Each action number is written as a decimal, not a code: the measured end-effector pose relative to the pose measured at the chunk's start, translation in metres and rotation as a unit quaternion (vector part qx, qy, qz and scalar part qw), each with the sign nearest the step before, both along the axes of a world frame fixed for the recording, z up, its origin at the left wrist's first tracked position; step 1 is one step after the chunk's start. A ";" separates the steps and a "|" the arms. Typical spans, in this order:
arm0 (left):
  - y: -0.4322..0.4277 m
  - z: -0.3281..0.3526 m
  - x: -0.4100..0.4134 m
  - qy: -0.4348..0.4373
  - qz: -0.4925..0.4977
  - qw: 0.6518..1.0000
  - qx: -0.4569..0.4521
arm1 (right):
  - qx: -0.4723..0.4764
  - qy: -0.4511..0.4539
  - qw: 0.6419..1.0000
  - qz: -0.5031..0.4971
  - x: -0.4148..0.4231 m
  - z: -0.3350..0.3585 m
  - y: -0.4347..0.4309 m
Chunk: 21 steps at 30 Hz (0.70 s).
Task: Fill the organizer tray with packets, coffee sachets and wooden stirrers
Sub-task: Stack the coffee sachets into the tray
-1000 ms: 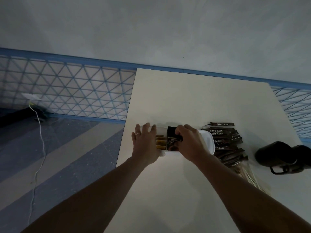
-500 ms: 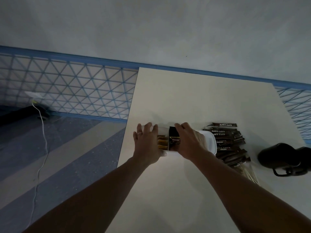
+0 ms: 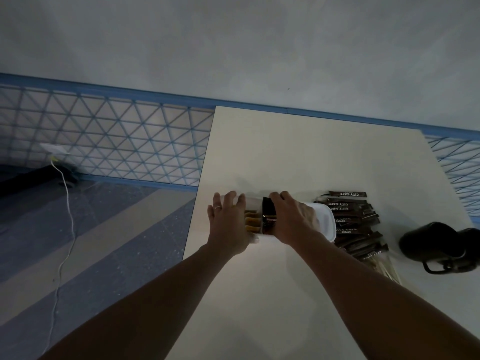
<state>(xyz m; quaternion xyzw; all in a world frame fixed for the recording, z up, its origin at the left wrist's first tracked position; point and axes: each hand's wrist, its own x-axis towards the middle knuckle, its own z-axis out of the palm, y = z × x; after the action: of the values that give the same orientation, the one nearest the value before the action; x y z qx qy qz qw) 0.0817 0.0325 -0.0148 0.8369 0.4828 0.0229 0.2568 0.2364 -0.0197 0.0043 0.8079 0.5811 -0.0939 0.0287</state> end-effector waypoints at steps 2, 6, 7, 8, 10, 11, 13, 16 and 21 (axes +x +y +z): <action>0.000 0.000 0.000 -0.003 0.000 1.000 -0.002 | 0.000 0.000 1.000 0.000 0.001 -0.001 0.001; 0.000 0.000 0.000 0.000 0.000 1.000 0.003 | 0.017 0.017 1.000 0.013 0.007 -0.007 -0.002; 0.000 0.000 0.000 0.002 0.000 1.000 0.004 | 0.021 0.029 0.999 0.016 0.010 -0.008 -0.003; 0.000 0.000 -0.001 0.005 -0.001 1.000 0.003 | 0.025 0.045 0.999 0.016 0.012 -0.010 -0.004; 0.001 0.000 -0.001 0.012 -0.006 1.000 0.000 | 0.031 0.083 0.996 0.005 0.018 -0.009 -0.006; 0.001 0.000 -0.001 0.015 -0.008 1.000 -0.001 | 0.035 0.101 0.994 -0.002 0.021 -0.007 -0.007; 0.001 0.003 -0.001 0.022 -0.011 1.000 -0.004 | 0.047 0.127 0.991 -0.012 0.024 -0.003 -0.011; 0.004 0.008 -0.002 0.029 -0.015 0.999 -0.023 | 0.074 0.139 0.987 -0.032 0.028 0.003 -0.020; 0.008 0.020 -0.003 0.005 -0.015 0.999 -0.043 | 0.124 0.122 0.982 -0.066 0.031 0.019 -0.040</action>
<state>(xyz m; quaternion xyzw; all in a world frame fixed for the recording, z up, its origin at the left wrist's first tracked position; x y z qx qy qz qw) 0.0785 0.0404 0.0053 0.8322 0.4722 -0.0059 0.2905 0.2678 -0.0596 0.0237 0.8244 0.5324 -0.1205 -0.1495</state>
